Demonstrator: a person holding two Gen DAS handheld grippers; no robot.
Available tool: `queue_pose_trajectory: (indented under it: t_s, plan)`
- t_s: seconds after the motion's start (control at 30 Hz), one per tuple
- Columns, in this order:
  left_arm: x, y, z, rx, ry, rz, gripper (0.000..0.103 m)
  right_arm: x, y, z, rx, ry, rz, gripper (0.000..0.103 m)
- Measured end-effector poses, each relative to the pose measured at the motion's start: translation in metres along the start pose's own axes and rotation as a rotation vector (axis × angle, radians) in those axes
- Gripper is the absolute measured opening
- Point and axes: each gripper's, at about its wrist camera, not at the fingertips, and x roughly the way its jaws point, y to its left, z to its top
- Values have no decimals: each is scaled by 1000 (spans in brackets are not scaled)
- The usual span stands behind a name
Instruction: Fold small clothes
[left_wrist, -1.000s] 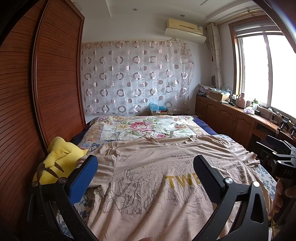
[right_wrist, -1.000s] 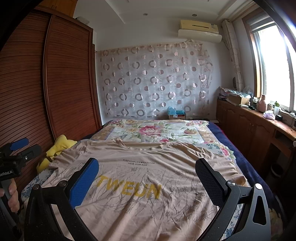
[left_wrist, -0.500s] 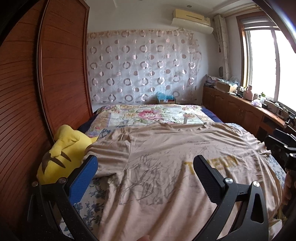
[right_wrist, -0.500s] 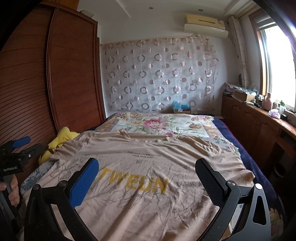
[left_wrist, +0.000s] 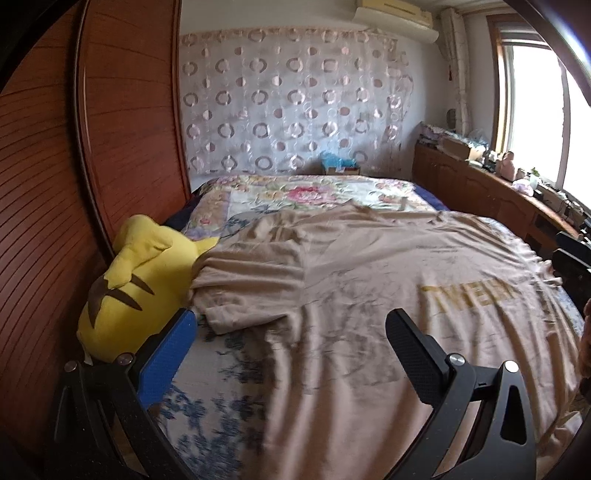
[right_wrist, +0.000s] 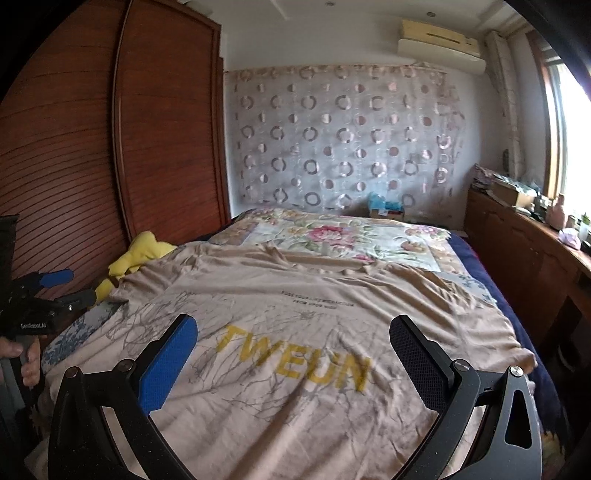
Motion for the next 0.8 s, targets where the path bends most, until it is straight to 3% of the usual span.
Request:
queue_pose_trajectory:
  t_s: [0.23, 0.5, 0.73, 0.8]
  plan:
    - [29, 35, -1, 16, 78, 39, 92, 21, -3, 4, -45, 44, 58, 103]
    - [73, 81, 3, -68, 208, 1, 68, 54, 0, 8, -108, 163, 152, 103]
    - [105, 91, 12, -63, 269, -2, 64, 69, -9, 21, -144, 235, 205, 103]
    - [116, 92, 15, -63, 294, -12, 59, 72, -14, 26, -145, 253, 224, 103]
